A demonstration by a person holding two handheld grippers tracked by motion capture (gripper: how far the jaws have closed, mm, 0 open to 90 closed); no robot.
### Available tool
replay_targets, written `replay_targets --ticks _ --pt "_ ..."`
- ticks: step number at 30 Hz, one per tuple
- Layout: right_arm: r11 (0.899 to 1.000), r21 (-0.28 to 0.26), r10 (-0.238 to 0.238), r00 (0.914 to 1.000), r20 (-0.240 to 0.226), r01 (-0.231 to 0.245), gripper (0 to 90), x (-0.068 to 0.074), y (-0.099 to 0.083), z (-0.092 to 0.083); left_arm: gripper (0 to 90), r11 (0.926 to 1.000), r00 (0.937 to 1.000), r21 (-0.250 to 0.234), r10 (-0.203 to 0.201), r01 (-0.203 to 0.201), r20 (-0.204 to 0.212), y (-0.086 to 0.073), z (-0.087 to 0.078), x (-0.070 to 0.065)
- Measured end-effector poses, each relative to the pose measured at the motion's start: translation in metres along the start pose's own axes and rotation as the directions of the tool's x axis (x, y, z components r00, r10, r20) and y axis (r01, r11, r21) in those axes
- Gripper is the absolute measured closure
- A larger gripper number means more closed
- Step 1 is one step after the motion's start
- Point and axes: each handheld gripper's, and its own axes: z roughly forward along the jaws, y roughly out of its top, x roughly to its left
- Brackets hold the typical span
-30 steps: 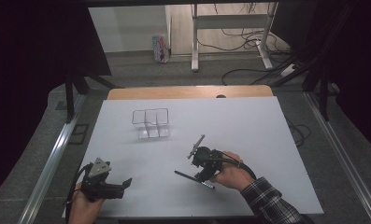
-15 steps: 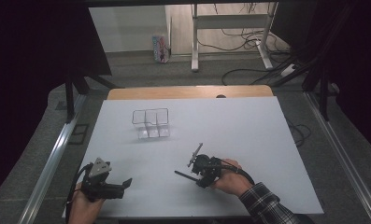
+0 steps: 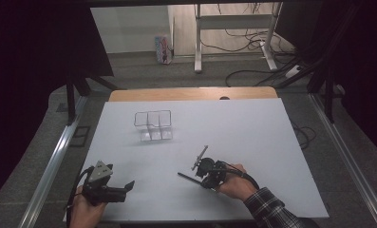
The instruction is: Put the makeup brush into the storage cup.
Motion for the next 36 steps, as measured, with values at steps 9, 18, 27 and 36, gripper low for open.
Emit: replay_targets --ticks 9,18,27,36 --pt "0.994 -0.106 0.034 0.9994 0.010 -0.033 84.0 -0.005 -0.007 -0.016 2.2 0.9991 0.9988 -0.006 -0.043 0.043 0.026 -0.001 0.000 0.006" --pt "0.982 -0.182 0.051 0.9987 0.005 -0.049 84.0 -0.008 -0.018 -0.031 1.6 0.9987 0.9980 -0.049 0.017 -0.014 0.060 0.002 0.000 0.001" --pt "0.971 -0.229 0.065 0.9979 0.005 -0.062 84.0 -0.009 -0.030 -0.043 0.5 0.9984 0.9887 -0.057 -0.001 0.010 0.150 0.003 0.003 -0.002" --pt "0.970 -0.240 0.049 0.9988 0.004 -0.047 84.0 -0.008 -0.031 -0.047 0.1 0.9997 0.9878 -0.024 -0.003 0.006 0.156 0.007 0.005 -0.006"
